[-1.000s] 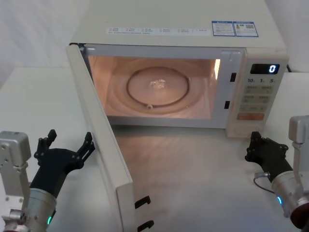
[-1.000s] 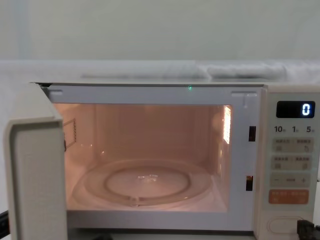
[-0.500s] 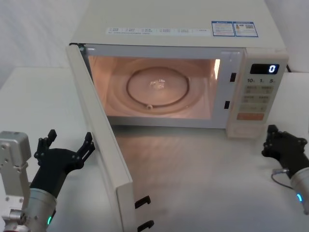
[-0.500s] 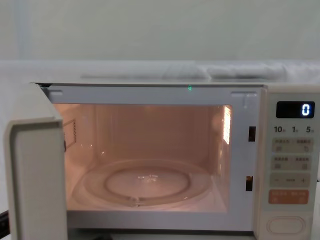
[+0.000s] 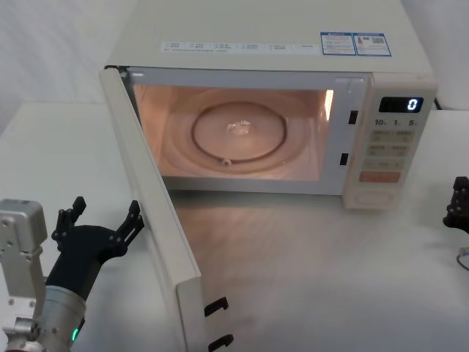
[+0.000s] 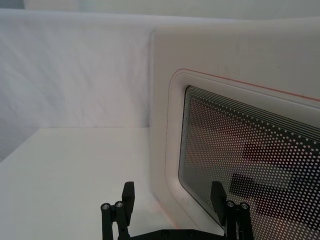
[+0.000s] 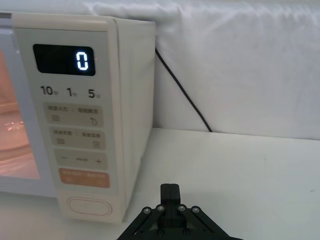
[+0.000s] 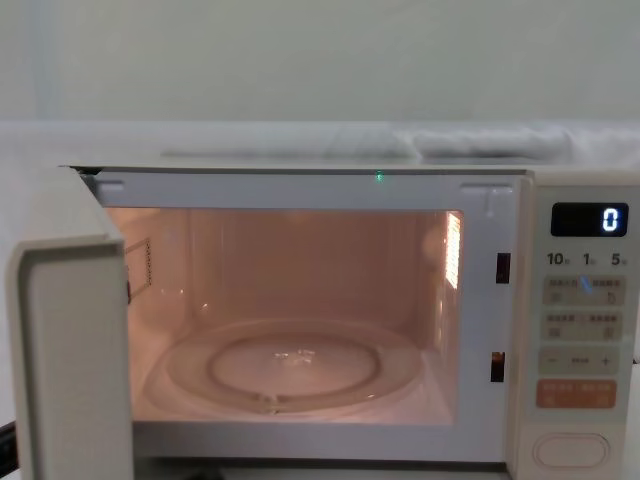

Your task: Press the button to open the microwave door with one hand; close the microwave door with the other hand.

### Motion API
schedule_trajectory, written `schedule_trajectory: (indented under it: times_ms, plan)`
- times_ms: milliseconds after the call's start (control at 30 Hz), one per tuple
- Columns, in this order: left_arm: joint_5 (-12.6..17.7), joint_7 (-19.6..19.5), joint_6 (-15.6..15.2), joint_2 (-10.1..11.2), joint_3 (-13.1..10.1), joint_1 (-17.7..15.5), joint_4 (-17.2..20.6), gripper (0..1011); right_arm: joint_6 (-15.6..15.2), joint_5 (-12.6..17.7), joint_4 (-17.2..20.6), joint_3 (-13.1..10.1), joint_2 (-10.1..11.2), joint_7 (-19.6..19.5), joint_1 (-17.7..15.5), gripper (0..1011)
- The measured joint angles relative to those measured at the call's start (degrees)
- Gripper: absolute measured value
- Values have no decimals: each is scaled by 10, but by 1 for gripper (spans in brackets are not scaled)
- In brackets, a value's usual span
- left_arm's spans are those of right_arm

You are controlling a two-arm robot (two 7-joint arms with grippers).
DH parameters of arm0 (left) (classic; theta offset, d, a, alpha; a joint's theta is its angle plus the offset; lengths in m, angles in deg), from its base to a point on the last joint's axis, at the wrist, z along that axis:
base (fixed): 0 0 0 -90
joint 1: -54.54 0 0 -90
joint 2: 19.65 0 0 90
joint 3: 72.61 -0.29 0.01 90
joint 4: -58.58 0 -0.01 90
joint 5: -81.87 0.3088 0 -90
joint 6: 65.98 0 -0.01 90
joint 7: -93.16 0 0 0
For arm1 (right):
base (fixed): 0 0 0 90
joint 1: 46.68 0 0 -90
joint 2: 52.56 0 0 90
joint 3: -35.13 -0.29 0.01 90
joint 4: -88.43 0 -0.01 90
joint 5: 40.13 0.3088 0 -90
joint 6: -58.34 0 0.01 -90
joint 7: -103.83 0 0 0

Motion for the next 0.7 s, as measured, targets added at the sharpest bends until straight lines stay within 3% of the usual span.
schedule_trajectory:
  times_ms: [300,700]
  plan:
    - [0,0,0,0,0,0,0,1001,-5,10,-3,-8,8,14,5,0]
    - [0,0,0,0,0,0,0,1001,-11,55,-29,-2,46,72,30,0]
